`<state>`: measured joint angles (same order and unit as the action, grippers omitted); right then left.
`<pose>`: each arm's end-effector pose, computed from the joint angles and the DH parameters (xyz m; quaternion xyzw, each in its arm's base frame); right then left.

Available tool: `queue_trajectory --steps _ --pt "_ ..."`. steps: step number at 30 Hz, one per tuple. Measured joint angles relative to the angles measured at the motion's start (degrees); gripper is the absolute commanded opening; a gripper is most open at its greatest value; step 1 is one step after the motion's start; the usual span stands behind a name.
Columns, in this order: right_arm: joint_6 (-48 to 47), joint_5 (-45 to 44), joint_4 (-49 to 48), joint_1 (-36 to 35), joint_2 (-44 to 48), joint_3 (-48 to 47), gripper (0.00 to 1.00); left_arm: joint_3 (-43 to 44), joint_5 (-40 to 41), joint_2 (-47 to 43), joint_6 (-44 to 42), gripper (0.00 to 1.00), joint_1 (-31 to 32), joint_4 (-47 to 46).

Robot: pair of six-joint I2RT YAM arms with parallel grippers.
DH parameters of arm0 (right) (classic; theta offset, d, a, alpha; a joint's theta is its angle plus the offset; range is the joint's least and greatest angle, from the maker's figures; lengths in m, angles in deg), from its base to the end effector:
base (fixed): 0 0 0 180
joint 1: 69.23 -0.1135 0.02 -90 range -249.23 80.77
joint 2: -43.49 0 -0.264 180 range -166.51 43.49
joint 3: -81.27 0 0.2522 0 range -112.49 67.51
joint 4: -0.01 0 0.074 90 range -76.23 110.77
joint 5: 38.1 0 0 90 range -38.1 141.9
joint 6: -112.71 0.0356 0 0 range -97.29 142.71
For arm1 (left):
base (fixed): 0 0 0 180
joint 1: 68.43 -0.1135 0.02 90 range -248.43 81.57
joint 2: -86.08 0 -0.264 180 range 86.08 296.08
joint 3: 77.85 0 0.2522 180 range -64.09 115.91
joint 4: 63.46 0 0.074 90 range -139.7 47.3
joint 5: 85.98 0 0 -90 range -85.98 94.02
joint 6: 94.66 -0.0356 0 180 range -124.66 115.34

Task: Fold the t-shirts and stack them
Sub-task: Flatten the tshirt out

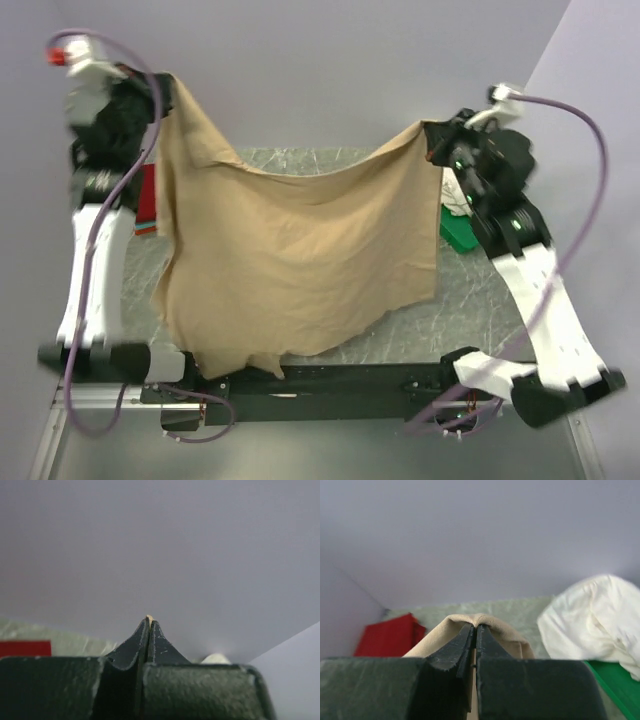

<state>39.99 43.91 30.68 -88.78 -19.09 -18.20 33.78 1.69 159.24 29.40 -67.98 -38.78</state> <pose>0.1984 0.0652 0.5111 0.0387 0.6670 0.1905 0.7193 0.2474 -0.0034 0.5492 -0.1631 0.5953 -0.2453 0.7476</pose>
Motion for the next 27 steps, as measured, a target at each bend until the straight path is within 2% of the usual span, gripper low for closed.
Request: queue_trajectory --steps 4,9,14,21,27 --pt "0.07 0.98 0.04 3.34 -8.94 0.57 0.00 0.28 -1.79 11.98 0.00 0.00 0.00 3.19" --pt "-0.04 2.45 0.72 3.69 -12.17 0.57 0.00 0.31 -3.93 12.85 0.02 0.00 0.00 5.77" --pt "-0.26 2.99 0.66 3.69 -8.13 0.63 0.00 -1.01 -4.52 3.41 0.00 0.01 0.00 4.02" --pt "-0.68 3.19 0.02 3.69 5.84 1.33 0.00 -3.34 -4.42 -16.26 -0.37 0.01 0.00 0.87" --pt "-1.51 4.50 0.13 3.69 14.97 -0.90 0.00 0.37 -4.33 -25.57 -0.46 0.01 0.00 0.46"
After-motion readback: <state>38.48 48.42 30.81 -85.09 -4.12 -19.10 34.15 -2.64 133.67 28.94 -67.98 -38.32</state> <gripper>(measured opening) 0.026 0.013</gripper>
